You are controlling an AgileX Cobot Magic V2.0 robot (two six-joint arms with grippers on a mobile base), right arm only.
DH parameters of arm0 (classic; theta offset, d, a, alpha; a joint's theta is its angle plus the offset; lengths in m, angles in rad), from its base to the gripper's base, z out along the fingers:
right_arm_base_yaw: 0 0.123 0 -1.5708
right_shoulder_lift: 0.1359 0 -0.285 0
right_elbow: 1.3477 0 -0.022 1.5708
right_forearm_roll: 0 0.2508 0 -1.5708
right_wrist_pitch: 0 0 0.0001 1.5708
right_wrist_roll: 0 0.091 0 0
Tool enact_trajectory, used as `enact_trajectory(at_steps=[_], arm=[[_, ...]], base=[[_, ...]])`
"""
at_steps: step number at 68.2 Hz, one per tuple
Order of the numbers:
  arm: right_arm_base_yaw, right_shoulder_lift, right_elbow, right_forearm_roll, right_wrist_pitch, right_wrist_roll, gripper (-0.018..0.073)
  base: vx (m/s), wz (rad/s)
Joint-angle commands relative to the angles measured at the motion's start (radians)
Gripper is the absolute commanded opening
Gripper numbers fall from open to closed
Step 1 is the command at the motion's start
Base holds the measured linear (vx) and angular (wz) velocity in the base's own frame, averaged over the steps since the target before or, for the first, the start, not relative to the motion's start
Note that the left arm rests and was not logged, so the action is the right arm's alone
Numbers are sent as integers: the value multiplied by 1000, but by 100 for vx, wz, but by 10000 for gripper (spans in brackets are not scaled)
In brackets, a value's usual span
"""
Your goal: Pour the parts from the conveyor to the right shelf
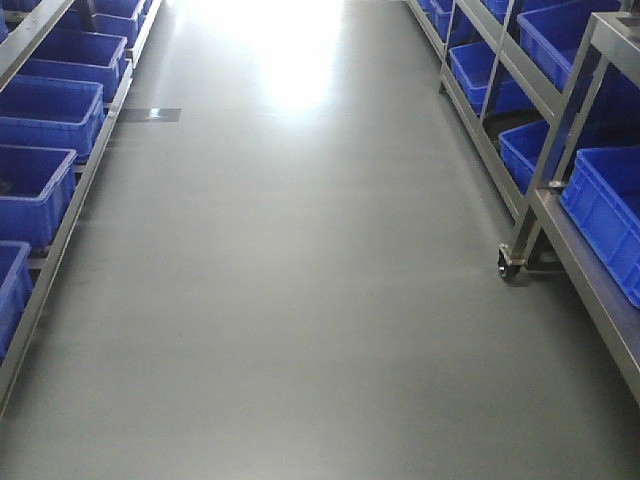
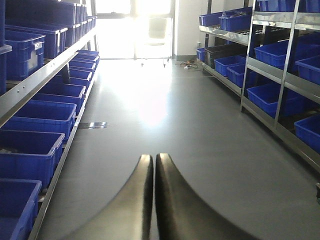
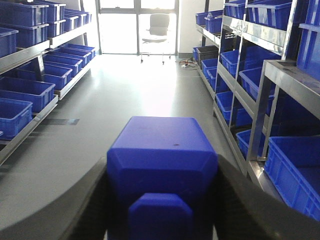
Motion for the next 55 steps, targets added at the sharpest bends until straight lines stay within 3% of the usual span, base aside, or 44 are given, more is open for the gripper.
enact_trajectory(at_steps=[1, 55], arm=[[-4, 9, -29, 1, -86, -6, -9], [-4, 9, -29, 1, -86, -6, -9]], base=[[44, -11], [53, 1]])
